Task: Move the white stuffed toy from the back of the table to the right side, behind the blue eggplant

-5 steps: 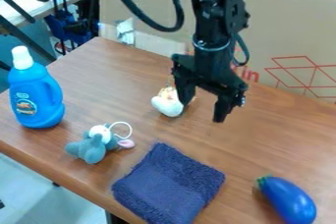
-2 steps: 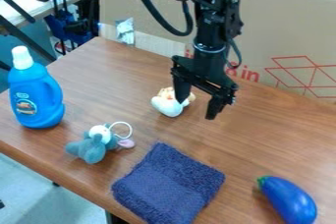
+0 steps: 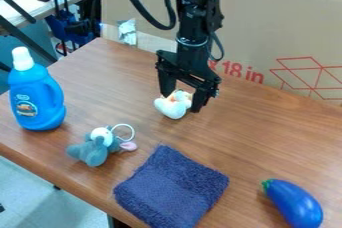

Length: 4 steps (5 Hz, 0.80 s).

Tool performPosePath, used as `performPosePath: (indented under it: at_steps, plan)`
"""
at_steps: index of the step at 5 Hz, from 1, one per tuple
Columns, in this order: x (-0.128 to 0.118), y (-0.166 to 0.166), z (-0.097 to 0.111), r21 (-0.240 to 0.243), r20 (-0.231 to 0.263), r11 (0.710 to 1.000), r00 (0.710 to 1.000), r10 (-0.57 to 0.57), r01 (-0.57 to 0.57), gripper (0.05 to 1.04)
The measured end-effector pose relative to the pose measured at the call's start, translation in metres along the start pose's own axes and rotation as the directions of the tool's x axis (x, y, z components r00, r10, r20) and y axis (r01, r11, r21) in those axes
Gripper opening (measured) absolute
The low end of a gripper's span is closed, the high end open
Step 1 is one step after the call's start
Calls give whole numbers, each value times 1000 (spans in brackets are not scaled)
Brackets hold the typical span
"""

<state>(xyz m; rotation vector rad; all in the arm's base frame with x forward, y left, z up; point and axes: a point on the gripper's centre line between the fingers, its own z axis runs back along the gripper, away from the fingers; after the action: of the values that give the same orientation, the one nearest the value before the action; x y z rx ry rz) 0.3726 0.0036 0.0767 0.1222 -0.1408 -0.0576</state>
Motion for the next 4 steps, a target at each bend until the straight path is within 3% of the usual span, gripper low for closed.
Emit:
performPosePath:
  at_steps: [1, 3, 4]
  plan:
    - [0, 5, -1, 2, 0, 1000, 1000, 12, -12, 1001]
    - [-4, 14, -31, -26, -45, 998, 997, 59, -61, 1001]
    - [-3, 25, -42, -42, -47, 995, 995, 93, -95, 913]
